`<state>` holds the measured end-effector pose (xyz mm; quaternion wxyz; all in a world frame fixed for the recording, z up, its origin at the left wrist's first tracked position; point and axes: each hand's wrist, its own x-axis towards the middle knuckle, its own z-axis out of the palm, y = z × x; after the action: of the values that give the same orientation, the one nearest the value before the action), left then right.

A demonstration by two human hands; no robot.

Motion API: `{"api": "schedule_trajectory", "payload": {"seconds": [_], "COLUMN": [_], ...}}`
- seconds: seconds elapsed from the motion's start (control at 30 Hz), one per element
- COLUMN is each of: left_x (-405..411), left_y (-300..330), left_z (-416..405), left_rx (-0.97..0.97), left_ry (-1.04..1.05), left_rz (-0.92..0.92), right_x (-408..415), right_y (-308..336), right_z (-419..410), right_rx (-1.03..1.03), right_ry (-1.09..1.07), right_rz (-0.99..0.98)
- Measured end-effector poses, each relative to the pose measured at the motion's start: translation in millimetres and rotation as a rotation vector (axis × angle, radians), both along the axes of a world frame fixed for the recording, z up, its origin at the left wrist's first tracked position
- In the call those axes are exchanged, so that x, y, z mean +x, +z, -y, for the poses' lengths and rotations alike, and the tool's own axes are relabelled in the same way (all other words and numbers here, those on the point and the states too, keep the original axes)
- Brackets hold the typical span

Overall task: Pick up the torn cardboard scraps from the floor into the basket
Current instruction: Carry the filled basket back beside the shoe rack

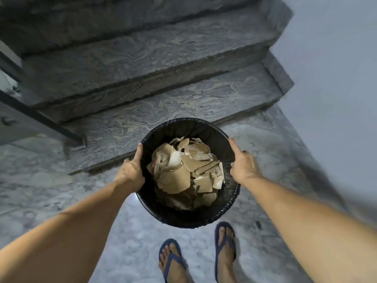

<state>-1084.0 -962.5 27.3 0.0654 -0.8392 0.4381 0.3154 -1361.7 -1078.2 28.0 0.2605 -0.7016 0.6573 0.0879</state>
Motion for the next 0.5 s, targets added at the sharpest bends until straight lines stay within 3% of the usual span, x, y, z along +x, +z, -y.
{"api": "schedule_trajectory", "payload": {"seconds": [0.5], "left_x": [-96.6], "left_y": [144.0], "left_z": [1.5], "left_rx": [-0.158], "left_ry": [-0.198], "left_rz": [-0.073], "right_x": [-129.5], "right_y": [147.8], "right_z": [-81.7], "right_rx": [-0.123], "right_ry": [-0.236], "right_rz": [0.028]}}
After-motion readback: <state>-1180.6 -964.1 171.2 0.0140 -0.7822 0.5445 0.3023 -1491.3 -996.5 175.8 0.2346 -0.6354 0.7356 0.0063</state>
